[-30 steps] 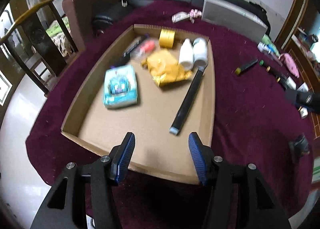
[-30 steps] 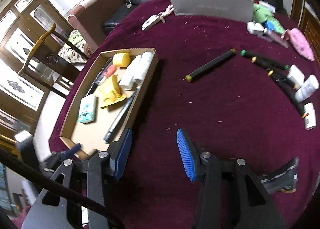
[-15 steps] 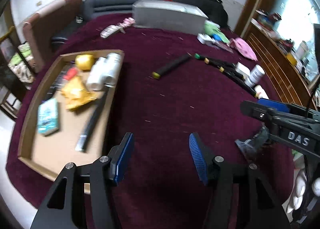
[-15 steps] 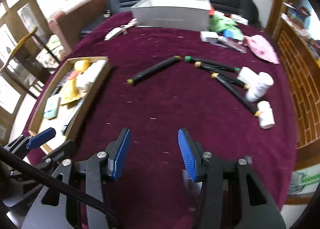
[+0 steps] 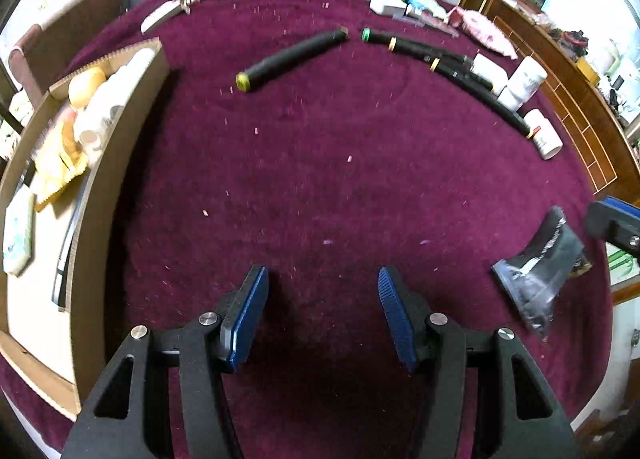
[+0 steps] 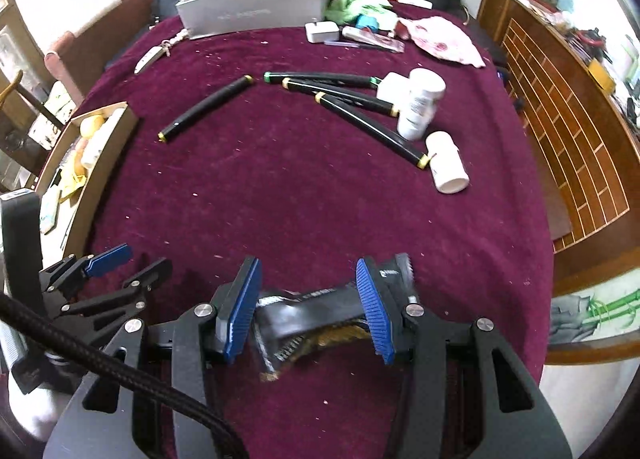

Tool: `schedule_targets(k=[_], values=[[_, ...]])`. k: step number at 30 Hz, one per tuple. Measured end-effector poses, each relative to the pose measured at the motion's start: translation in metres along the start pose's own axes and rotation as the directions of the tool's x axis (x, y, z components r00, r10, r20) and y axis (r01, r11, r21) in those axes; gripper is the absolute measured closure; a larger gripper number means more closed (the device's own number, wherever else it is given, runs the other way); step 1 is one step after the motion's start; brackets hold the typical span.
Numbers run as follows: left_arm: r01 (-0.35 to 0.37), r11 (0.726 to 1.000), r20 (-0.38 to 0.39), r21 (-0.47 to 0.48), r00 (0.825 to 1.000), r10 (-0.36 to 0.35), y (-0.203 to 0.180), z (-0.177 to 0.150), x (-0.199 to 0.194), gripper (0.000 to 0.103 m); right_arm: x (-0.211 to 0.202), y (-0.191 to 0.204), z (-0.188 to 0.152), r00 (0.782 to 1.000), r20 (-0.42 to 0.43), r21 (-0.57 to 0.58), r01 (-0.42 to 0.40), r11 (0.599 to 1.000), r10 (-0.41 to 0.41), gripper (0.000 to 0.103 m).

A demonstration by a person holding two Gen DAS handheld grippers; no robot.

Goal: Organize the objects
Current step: 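Grasp the black coffee bag with the right gripper and lift it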

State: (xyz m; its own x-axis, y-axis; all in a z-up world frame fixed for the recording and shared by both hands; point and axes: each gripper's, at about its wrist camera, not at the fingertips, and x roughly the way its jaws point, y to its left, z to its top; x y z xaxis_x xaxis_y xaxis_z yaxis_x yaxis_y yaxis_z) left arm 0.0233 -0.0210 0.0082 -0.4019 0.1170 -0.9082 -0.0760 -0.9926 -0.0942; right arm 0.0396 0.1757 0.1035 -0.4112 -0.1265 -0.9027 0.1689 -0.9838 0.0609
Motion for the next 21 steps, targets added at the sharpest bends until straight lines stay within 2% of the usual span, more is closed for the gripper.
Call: schedule_targets(k=[3,6,9,12,17,21], values=[[-0.002,1.000,0.002,0.015,1.000,0.002,-0.003,-0.001,0.002,0.044,0.002,-0.009,-0.002,1.000,-0.012,0.019,0.014,1.000,-0.013,0.055],[0.006,0.998,0.006,0.055,1.000,-0.006,-0.010,-0.003,0.005,0.026,0.006,-0.015,-0.003,0.999,-0.026,0.030,0.024,0.999,-0.024,0.055],[-0.032,0.992,0.021,0.122,0.999,0.029,-0.023,-0.009,0.009,0.012,0.008,-0.014,-0.004,0.999,-0.034,0.027,0.028,0.999,-0.028,0.055],[-0.045,0.990,0.043,0.133,0.998,0.039,-0.029,-0.012,0.012,0.003,0.008,-0.018,-0.004,0.999,-0.040,0.045,0.001,0.999,0.000,0.055],[-0.054,0.991,0.088,0.125,0.995,0.043,-0.030,-0.017,0.010,0.002,0.012,-0.057,-0.008,0.995,-0.070,0.194,-0.057,0.979,0.072,0.055],[-0.052,0.990,0.091,0.128,0.995,0.041,-0.030,-0.016,0.010,0.002,0.019,-0.094,-0.023,0.970,-0.084,0.369,-0.183,0.911,0.228,0.055]])
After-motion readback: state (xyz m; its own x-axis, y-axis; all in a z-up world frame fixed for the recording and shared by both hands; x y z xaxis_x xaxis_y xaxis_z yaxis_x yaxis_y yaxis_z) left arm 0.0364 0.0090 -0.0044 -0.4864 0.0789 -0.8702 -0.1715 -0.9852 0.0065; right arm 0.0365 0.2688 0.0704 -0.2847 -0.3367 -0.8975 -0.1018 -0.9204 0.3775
